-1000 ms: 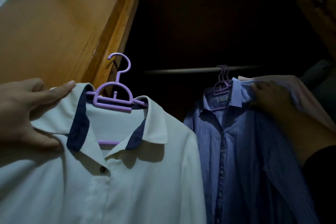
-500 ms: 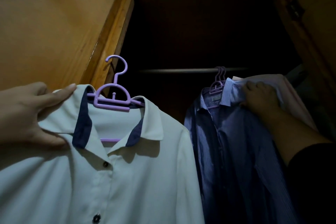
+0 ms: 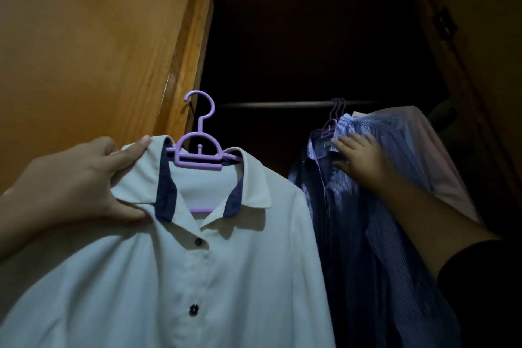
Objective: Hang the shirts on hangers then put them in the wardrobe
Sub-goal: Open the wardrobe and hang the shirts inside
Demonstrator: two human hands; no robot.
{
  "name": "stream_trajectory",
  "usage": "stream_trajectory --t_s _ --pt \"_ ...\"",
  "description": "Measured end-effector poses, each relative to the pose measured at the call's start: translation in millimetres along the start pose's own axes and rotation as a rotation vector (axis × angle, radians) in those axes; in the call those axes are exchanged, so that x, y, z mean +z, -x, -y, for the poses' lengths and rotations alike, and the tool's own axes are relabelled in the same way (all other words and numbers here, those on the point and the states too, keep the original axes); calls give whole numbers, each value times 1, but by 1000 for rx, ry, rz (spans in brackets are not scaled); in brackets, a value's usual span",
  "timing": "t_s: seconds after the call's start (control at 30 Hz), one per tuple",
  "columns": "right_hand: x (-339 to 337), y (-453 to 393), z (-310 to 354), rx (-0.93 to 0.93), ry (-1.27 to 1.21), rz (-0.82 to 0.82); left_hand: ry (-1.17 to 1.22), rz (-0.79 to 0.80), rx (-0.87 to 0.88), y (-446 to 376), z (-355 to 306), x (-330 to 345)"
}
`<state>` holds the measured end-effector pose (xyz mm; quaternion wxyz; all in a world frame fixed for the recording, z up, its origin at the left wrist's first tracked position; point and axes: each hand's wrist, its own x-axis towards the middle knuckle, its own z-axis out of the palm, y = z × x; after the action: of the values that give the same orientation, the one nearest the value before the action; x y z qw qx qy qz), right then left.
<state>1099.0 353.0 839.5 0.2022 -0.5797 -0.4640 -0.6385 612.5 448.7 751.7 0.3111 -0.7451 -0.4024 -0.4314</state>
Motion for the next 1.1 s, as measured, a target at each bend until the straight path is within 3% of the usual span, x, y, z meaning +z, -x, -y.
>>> stream_trajectory --t_s 0.13,0.27,0.5,0.8,0.97,1.1 --pt "-29 8 52 -62 -188 54 -119 7 53 5 -11 -14" --pt "-58 23 105 -130 -412 57 -84 19 13 14 -23 -21" --pt "-87 40 149 -208 -506 172 -66 36 73 24 -17 -18" --pt "-106 79 156 -123 -467 217 3 -48 166 46 -16 -13" --pt "-122 96 133 -72 -438 199 27 -112 215 44 -32 -6" --pt "-130 103 97 -5 -343 245 47 -74 191 42 -41 -1"
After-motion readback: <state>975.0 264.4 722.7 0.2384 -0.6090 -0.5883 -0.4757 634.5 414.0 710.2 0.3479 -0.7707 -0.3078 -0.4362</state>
